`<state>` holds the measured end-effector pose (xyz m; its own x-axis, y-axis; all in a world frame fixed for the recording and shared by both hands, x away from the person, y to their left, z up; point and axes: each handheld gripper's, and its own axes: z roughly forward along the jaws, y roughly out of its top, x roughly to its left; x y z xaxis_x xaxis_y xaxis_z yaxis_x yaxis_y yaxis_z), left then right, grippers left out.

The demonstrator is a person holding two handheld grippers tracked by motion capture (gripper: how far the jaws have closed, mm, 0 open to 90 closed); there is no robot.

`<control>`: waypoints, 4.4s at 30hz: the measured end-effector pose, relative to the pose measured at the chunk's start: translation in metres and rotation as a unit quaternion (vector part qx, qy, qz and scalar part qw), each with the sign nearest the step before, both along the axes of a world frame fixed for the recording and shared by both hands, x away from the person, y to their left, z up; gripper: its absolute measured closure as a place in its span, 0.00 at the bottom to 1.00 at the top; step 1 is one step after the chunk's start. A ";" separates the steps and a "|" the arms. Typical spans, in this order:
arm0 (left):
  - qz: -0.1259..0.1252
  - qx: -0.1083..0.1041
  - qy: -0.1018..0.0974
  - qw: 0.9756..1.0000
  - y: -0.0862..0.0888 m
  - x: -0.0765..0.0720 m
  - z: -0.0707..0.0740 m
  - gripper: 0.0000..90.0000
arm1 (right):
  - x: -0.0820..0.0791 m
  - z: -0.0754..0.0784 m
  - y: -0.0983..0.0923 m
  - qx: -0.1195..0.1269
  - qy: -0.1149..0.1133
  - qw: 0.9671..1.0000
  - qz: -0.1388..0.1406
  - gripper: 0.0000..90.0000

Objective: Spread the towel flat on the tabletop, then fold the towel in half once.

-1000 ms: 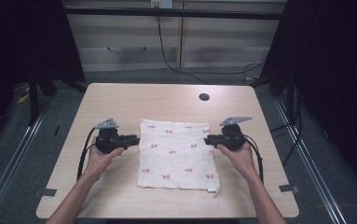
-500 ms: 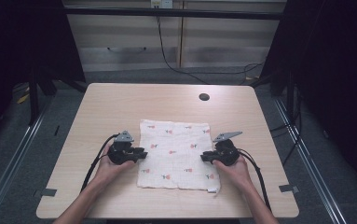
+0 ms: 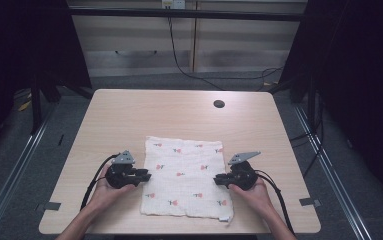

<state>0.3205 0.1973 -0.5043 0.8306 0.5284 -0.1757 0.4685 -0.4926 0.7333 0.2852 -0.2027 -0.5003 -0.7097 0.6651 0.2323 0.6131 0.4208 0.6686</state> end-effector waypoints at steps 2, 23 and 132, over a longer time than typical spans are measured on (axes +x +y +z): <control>-0.003 0.001 0.005 1.000 0.000 -0.003 0.001 0.79 | -0.004 0.000 0.002 0.000 0.001 1.000 0.005 0.89; 0.036 -0.037 -0.003 0.999 0.021 0.003 0.011 0.62 | 0.037 0.021 -0.011 0.013 -0.050 0.997 -0.053 0.72; 0.101 -0.080 -0.019 0.991 0.006 0.102 0.043 0.98 | 0.110 0.038 -0.032 0.076 -0.042 0.993 -0.085 0.97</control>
